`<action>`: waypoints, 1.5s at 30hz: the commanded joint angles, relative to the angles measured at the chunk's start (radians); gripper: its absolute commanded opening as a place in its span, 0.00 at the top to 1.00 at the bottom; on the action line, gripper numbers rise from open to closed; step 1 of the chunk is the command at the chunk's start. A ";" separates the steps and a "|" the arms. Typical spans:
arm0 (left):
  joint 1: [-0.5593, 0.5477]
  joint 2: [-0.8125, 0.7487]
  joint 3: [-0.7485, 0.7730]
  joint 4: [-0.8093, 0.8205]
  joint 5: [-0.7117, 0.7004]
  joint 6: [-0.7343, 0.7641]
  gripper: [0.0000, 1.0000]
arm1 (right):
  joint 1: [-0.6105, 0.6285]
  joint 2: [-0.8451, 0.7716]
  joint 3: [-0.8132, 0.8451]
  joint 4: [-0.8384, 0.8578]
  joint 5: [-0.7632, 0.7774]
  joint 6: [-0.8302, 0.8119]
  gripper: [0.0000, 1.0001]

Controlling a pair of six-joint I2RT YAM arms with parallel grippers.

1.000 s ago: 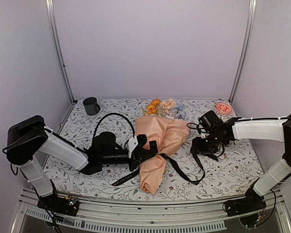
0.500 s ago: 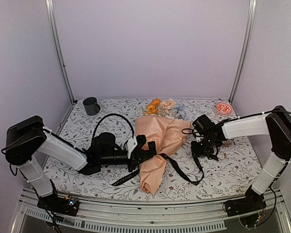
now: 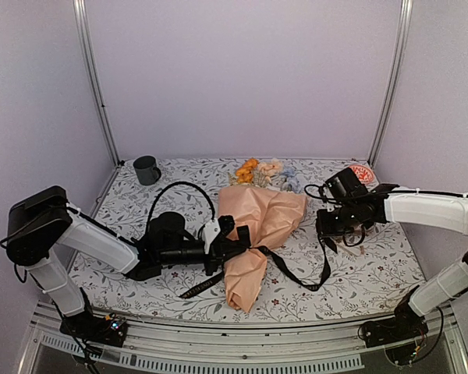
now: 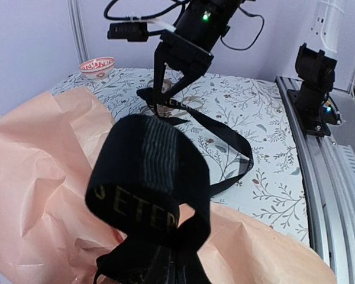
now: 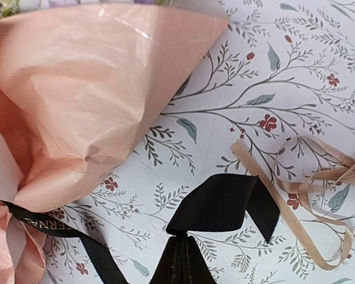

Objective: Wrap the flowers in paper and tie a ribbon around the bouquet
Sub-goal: Cross the half-tied ribbon over the folded bouquet.

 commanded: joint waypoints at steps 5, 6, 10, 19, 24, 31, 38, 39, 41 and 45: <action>0.003 -0.029 -0.009 -0.013 -0.020 0.029 1.00 | 0.004 -0.213 0.063 -0.014 -0.123 -0.109 1.00; 0.003 -0.030 -0.007 -0.015 -0.021 0.035 1.00 | 0.005 -0.256 0.072 0.016 -0.202 -0.145 1.00; 0.001 -0.035 -0.011 -0.003 -0.028 0.048 1.00 | 0.038 -0.315 0.146 0.172 -0.553 -0.201 1.00; -0.018 -0.047 -0.049 0.041 -0.051 0.056 1.00 | 0.239 0.196 0.757 0.278 -0.521 -0.218 1.00; -0.028 -0.052 -0.073 0.075 -0.068 0.055 1.00 | 0.313 0.494 1.026 0.249 -0.512 -0.182 1.00; -0.046 -0.042 -0.085 0.115 -0.055 0.046 1.00 | 0.374 0.664 1.159 0.202 -0.499 -0.130 1.00; -0.047 -0.033 -0.098 0.145 -0.053 0.033 1.00 | 0.369 0.659 1.152 0.117 -0.444 -0.182 0.20; -0.048 -0.031 -0.099 0.148 -0.051 0.029 1.00 | 0.363 0.649 1.149 0.106 -0.441 -0.205 0.04; -0.048 -0.027 -0.099 0.154 -0.045 0.022 1.00 | 0.351 0.628 1.147 0.077 -0.438 -0.236 0.01; -0.047 -0.027 -0.108 0.177 -0.040 0.004 1.00 | 0.317 0.545 1.088 0.023 -0.463 -0.302 0.01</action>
